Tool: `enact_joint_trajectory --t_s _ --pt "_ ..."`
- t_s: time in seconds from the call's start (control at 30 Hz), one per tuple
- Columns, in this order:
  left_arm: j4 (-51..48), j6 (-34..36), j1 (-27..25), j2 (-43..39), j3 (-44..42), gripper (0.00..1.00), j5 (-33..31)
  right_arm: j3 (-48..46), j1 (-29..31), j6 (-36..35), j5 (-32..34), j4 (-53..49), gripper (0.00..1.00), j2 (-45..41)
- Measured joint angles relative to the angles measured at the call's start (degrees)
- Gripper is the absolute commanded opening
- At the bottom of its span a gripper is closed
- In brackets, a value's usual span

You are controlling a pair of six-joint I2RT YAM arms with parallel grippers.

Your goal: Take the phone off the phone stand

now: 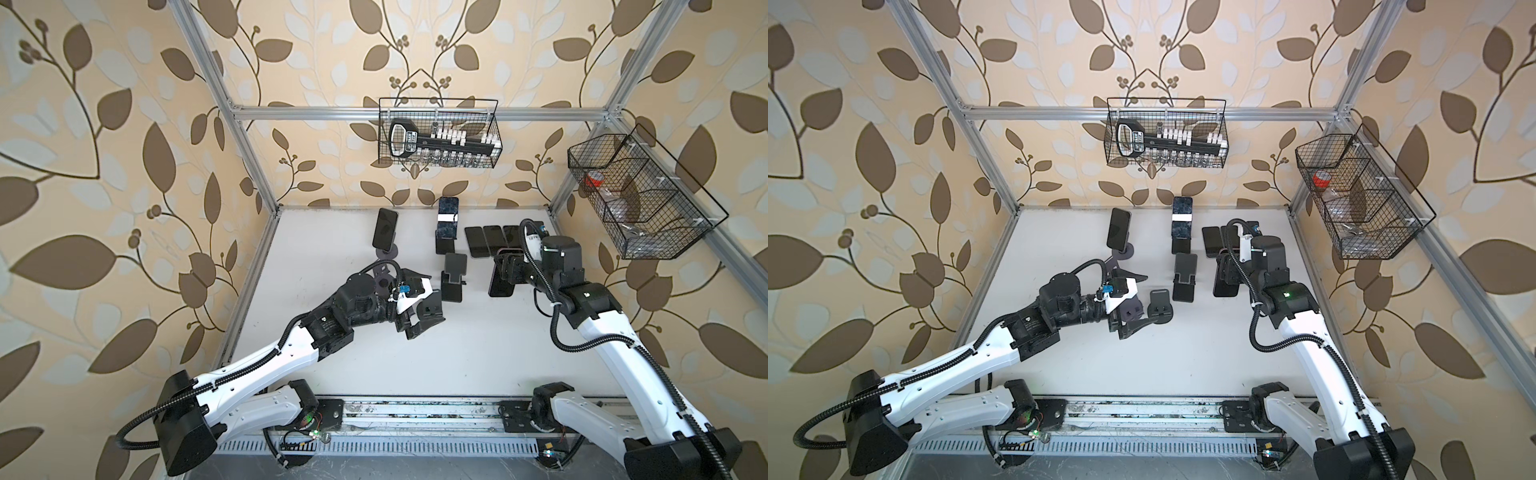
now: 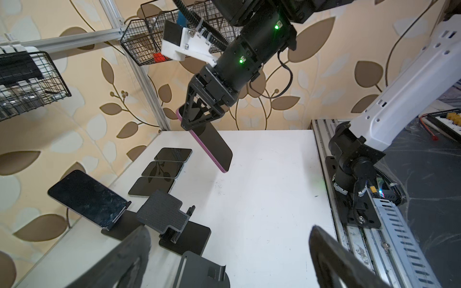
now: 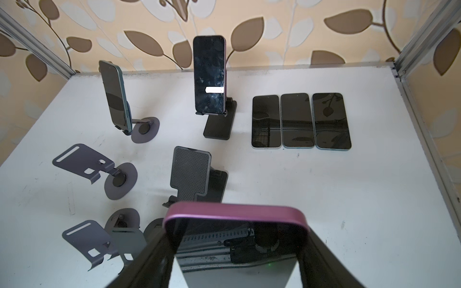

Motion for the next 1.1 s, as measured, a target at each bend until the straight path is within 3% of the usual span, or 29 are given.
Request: enact_joint_trajectory --t_s 0.4,1.1 --pt "0.0 -0.2 -3.0 3.2 0.0 0.99 0.9 0.0 -0.8 0.0 -2.5 0.0 0.05 6.3" --pt "-1.7 -0.2 -9.4 5.4 0.0 0.99 1.0 -0.2 -1.5 -0.7 -2.9 -2.4 0.05 2.8"
